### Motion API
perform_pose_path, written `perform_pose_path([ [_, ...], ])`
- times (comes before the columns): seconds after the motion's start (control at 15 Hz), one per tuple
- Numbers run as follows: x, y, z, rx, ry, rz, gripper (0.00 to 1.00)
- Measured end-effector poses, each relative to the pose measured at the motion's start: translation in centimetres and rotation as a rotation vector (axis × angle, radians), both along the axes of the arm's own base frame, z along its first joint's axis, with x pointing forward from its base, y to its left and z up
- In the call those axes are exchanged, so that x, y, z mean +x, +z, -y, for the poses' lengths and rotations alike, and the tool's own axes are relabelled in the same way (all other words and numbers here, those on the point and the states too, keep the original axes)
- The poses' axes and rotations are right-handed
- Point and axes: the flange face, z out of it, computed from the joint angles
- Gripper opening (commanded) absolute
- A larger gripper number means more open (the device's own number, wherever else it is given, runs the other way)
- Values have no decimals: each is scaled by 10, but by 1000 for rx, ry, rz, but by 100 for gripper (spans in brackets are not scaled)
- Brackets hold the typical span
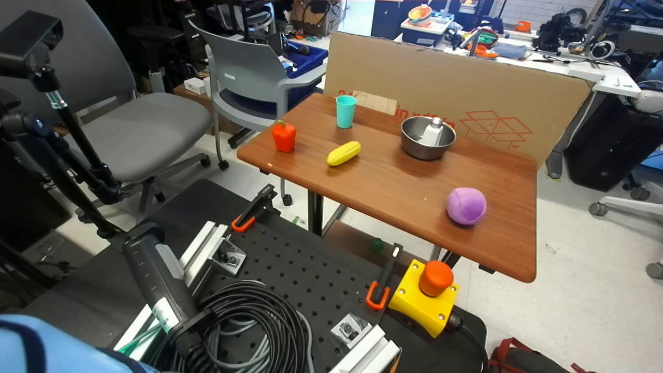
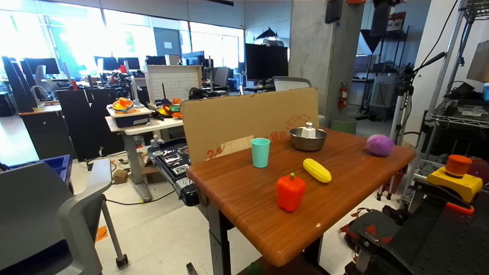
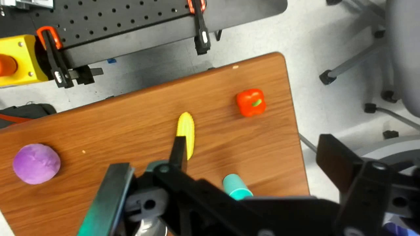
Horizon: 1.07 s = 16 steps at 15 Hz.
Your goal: Remove the salt shaker from the silver bowl
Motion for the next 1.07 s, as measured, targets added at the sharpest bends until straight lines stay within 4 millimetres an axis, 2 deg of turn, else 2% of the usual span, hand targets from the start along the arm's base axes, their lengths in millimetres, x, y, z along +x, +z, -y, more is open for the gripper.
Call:
perform_pose_path([
  [0.27, 60, -33, 29, -24, -103, -27, 100],
  [0.6, 123, -72, 65, -60, -205, -71, 100],
  [0.8, 150, -88, 86, -101, -246, -75, 100],
  [1.07, 175, -105, 114, -158, -286, -75, 100],
])
